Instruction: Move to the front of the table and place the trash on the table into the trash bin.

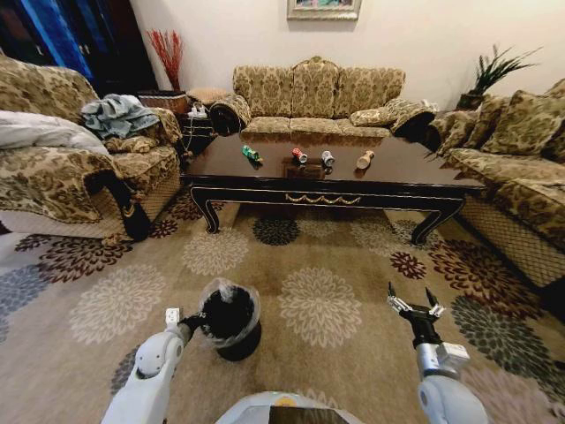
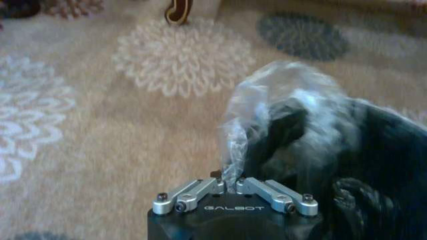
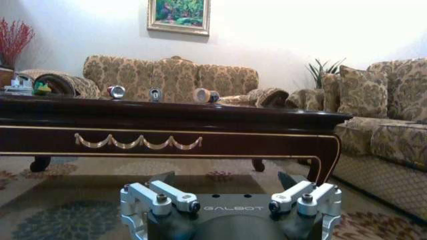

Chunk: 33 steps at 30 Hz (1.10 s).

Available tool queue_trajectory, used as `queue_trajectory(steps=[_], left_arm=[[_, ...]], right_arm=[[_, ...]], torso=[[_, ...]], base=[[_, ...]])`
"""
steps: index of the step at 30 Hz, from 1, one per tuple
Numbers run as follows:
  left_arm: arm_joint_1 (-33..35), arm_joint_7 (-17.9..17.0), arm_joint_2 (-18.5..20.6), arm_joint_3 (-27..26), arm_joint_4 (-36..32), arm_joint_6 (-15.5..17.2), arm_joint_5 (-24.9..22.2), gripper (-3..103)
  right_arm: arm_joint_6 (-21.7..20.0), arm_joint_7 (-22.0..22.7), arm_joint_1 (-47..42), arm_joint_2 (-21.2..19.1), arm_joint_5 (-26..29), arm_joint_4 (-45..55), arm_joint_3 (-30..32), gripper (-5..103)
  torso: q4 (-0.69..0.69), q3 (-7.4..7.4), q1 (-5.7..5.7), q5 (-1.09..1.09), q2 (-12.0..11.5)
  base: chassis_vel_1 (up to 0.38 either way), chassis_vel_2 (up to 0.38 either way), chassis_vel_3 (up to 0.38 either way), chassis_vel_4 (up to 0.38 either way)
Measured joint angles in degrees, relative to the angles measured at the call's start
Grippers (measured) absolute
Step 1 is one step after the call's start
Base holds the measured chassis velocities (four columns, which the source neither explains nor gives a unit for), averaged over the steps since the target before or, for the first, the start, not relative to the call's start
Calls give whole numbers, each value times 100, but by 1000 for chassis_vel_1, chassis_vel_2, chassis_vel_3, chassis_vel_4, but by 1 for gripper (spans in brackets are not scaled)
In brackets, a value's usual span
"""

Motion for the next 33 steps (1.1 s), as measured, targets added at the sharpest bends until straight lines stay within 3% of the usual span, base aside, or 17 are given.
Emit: queue_trajectory(steps=[12, 20, 27, 29, 30, 32, 33], left_arm=[[-45, 8, 57, -22, -359, -238, -141, 4], [-306, -382, 264, -151, -1423, 123, -690, 4], [-183, -636, 324, -352, -2143, 159, -542, 4], [-47, -975, 352, -471, -2247, 61, -484, 4], [-47, -975, 352, -471, -2247, 61, -484, 4], [51, -1418, 311, -538, -2321, -34, -581, 4], [51, -1418, 311, -538, -2321, -34, -581, 4]], right_arm=[[-360, 75, 219, 237, -182, 139, 0, 100], [-409, 87, 169, 64, 84, 379, 158, 100], [-221, 49, 14, -83, 214, 600, 169, 100], [-171, 18, 8, -233, 285, 639, 150, 100], [-171, 18, 8, -233, 285, 639, 150, 100], [-157, -4, 92, -340, 232, 624, 125, 100], [-157, -4, 92, -340, 232, 624, 125, 100]], torso=[[0, 1, 0, 0, 2], [-1, 1, 1, 1, 4], [-1, 1, 0, 1, 4], [0, 1, 0, 1, 4], [0, 1, 0, 1, 4], [2, 2, 1, 0, 4], [2, 2, 1, 0, 4]], base=[[0, 0, 0, 0], [0, 0, 0, 0], [0, 0, 0, 0], [0, 0, 0, 0], [0, 0, 0, 0], [0, 0, 0, 0], [0, 0, 0, 0]])
